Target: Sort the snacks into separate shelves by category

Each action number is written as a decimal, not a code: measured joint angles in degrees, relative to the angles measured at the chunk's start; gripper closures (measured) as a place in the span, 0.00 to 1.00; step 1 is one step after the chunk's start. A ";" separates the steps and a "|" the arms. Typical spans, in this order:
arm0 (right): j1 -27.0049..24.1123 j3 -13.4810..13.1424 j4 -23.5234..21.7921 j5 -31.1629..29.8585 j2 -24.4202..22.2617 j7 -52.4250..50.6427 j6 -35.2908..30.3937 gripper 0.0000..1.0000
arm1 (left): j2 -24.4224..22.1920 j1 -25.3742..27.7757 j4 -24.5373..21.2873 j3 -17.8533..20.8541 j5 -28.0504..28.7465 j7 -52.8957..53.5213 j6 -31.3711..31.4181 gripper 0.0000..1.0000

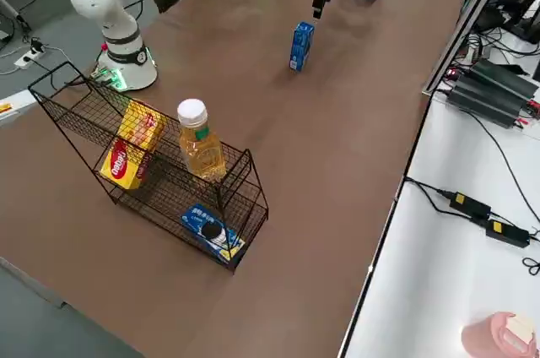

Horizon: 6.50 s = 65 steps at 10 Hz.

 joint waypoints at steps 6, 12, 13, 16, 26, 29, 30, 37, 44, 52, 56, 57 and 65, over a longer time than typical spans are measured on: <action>8.03 -0.23 -4.13 0.12 5.48 5.47 8.46 0.00 | -19.95 16.66 -33.53 -0.06 0.17 -3.30 22.26 0.01; 9.40 -0.40 -7.73 0.04 6.09 3.50 10.75 0.00 | -19.80 25.36 -45.28 -0.03 -2.13 -7.27 35.96 0.04; 9.43 -0.39 -8.30 0.04 6.09 3.13 11.48 0.00 | -18.20 25.26 -45.57 -0.12 -2.20 -7.48 37.75 0.05; 9.56 -0.38 -9.97 0.04 6.10 3.00 13.50 0.00 | -14.77 25.17 -49.16 -0.37 -2.20 -7.94 45.78 0.11; 10.07 -0.37 -12.51 0.01 6.13 2.94 16.90 0.00 | -8.94 24.96 -54.85 -1.36 -2.20 -9.16 58.76 0.34; 10.29 -0.34 -12.59 0.01 6.13 2.93 17.15 0.00 | -8.45 24.96 -54.89 -1.37 -2.20 -9.05 58.96 0.59; 10.32 -0.34 -12.61 0.01 6.13 2.93 17.18 0.00 | -8.25 24.96 -54.89 -1.37 -2.20 -9.04 59.07 0.61; 10.33 -0.38 -13.33 -0.03 6.15 2.90 17.75 0.00 | -5.90 24.97 -54.83 -1.37 -2.20 -9.00 62.29 0.62; 10.26 -0.65 -14.65 -0.09 6.30 2.72 19.42 0.08 | -9.99 24.98 -51.64 -2.20 -2.19 -8.92 52.62 0.73; 9.54 -0.98 -14.54 -0.11 6.30 0.60 18.46 0.36 | -21.58 24.94 -31.32 -4.80 -2.22 -9.44 12.95 0.73; 7.95 -2.77 -11.88 -2.36 6.09 -9.48 8.98 0.40 | -18.65 24.81 -22.83 -13.01 -2.52 -15.58 11.74 0.73; 7.73 -3.44 -10.84 -3.65 6.01 -11.72 6.50 0.40 | -17.11 24.62 -20.80 -15.76 -2.54 -17.91 11.74 0.73; 4.06 -6.80 -7.51 -19.64 4.55 -37.21 -8.99 0.43 | -1.06 5.80 -8.34 -22.12 3.68 -36.42 11.99 0.73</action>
